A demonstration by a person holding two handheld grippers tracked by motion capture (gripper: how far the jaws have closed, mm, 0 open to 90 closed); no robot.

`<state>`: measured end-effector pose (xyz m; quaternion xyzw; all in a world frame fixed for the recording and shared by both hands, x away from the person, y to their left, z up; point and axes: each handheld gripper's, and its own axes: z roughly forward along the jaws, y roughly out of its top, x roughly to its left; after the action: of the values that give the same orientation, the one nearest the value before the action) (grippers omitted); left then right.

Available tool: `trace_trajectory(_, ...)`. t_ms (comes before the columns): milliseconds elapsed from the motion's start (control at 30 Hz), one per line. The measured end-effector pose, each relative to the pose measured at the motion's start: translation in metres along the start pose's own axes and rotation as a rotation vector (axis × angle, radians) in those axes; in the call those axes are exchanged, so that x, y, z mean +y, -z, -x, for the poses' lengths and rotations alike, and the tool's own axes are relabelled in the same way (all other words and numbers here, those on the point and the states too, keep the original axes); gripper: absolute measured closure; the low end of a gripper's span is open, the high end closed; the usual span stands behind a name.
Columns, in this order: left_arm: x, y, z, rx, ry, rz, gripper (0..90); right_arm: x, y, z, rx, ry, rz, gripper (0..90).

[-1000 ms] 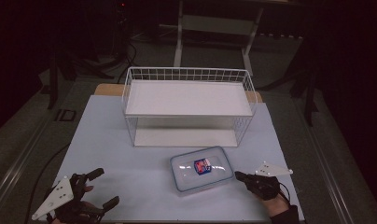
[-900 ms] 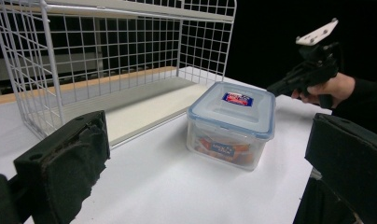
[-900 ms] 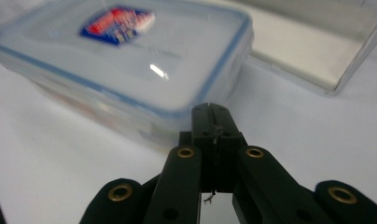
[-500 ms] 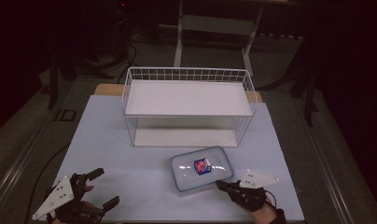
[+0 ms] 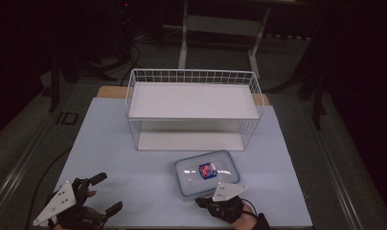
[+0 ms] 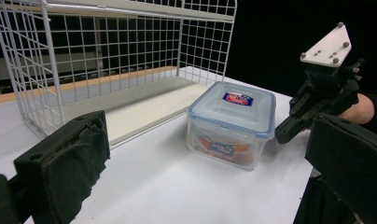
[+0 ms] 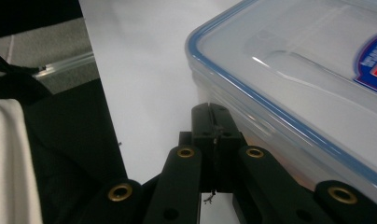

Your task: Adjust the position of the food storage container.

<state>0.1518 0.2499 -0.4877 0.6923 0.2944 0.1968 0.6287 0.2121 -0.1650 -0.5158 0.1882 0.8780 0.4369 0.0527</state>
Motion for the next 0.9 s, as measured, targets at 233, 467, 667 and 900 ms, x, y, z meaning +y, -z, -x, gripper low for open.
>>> trace_trajectory(233, 0.000, 0.000, 0.000, 0.001, 0.000, 0.003, 0.0, 0.007, -0.014, 0.000, 0.005, 0.009, -0.017, 90.0)
trace_trajectory(467, 0.000, 0.000, 0.000, -0.001, -0.002, 0.000, 0.0, 0.019, -0.025, 0.001, -0.010, 0.019, -0.006, 90.0)
trace_trajectory(667, 0.000, 0.000, 0.000, -0.002, -0.002, 0.000, 0.0, 0.026, -0.035, 0.004, -0.015, 0.009, 0.005, 90.0)
trace_trajectory(900, 0.000, 0.000, 0.000, -0.004, -0.002, -0.002, 0.0, 0.033, -0.044, 0.006, -0.018, 0.021, 0.007, 90.0)
